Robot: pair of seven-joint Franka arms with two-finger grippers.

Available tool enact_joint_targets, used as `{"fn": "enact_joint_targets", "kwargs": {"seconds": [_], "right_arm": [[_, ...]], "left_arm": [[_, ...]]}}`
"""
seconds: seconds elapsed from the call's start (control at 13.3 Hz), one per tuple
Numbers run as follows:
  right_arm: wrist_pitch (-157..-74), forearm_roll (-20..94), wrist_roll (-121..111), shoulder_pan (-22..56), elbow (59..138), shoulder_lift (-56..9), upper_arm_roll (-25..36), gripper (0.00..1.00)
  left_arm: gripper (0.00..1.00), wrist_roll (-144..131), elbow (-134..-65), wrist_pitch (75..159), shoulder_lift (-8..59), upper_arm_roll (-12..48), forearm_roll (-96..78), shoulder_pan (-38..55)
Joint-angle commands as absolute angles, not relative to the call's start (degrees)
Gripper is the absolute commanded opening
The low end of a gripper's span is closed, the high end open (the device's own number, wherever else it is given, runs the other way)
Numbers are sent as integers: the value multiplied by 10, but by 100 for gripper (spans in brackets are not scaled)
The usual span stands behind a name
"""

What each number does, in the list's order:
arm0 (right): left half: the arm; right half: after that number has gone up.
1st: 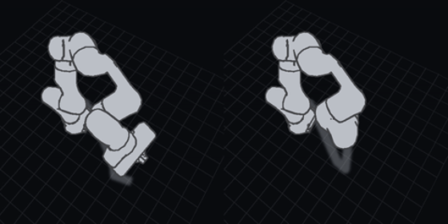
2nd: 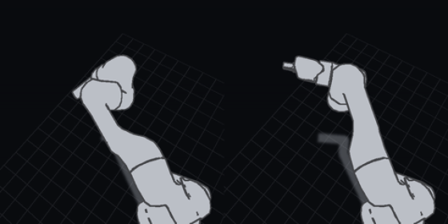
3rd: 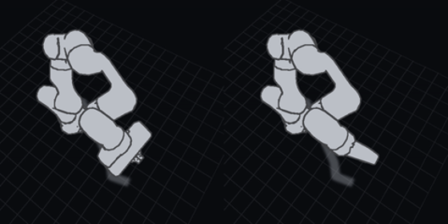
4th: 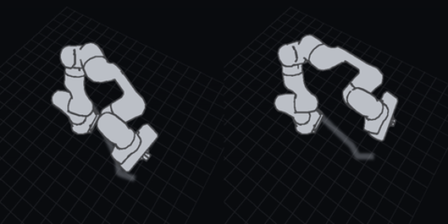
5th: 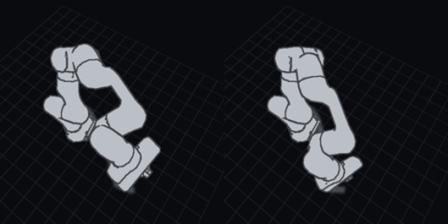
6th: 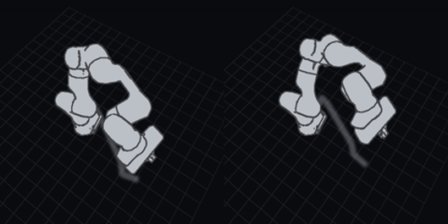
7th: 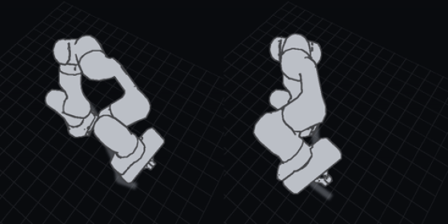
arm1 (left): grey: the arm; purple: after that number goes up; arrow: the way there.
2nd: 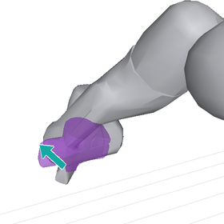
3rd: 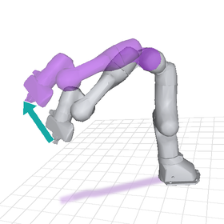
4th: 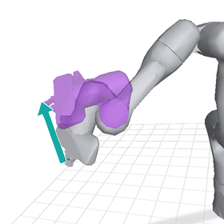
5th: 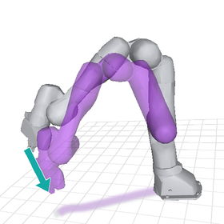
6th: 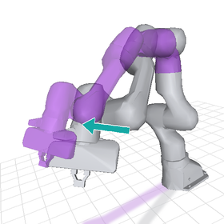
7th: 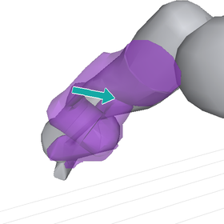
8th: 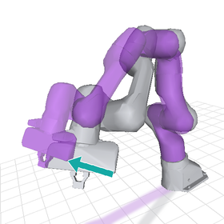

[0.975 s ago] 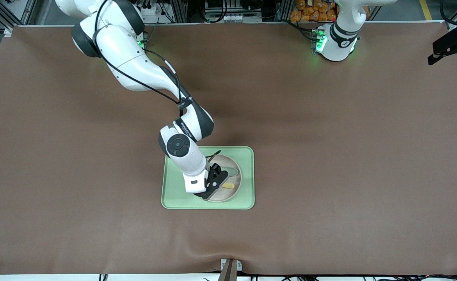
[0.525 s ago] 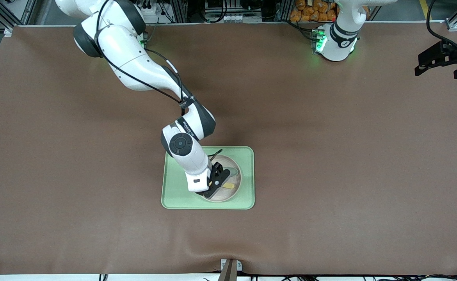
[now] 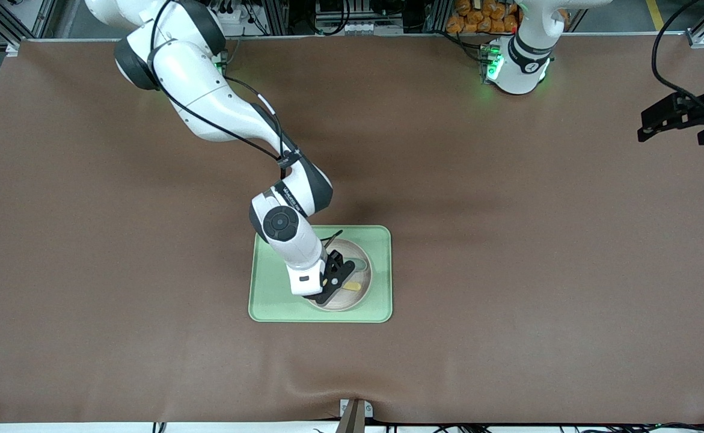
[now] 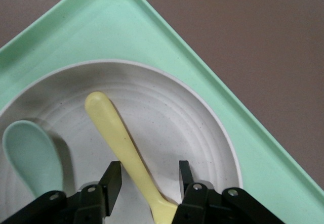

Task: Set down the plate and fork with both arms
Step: 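Lower the right gripper over the plate and grasp the yellow fork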

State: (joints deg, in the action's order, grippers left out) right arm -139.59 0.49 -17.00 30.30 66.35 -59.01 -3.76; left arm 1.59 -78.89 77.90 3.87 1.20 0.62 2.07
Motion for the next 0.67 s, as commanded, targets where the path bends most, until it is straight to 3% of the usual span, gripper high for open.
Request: {"fn": "enact_joint_targets", "kwargs": {"seconds": [0.0, 0.07, 0.15, 0.22, 0.38, 0.6], "right_arm": [[-1407, -5, -163, 311, 652, -600, -31, 48], [-1407, -6, -162, 311, 652, -600, -31, 45], [-1407, -6, -163, 310, 652, -600, -31, 35], [-1407, -5, -161, 311, 652, -599, -31, 16], [-1405, -5, -151, 311, 652, -597, -31, 2], [-1399, -3, -134, 310, 650, -590, -31, 0]], "left_arm": [[100, 1, -791, 798, 42, 24, 12, 26], [100, -3, -792, 799, 43, 23, -7, 25], [100, -5, -794, 801, 43, 23, -14, 25], [100, -5, -795, 801, 43, 23, -14, 22], [100, -5, -797, 802, 43, 22, -14, 19], [100, -15, -808, 809, 42, 21, -11, 20]]}}
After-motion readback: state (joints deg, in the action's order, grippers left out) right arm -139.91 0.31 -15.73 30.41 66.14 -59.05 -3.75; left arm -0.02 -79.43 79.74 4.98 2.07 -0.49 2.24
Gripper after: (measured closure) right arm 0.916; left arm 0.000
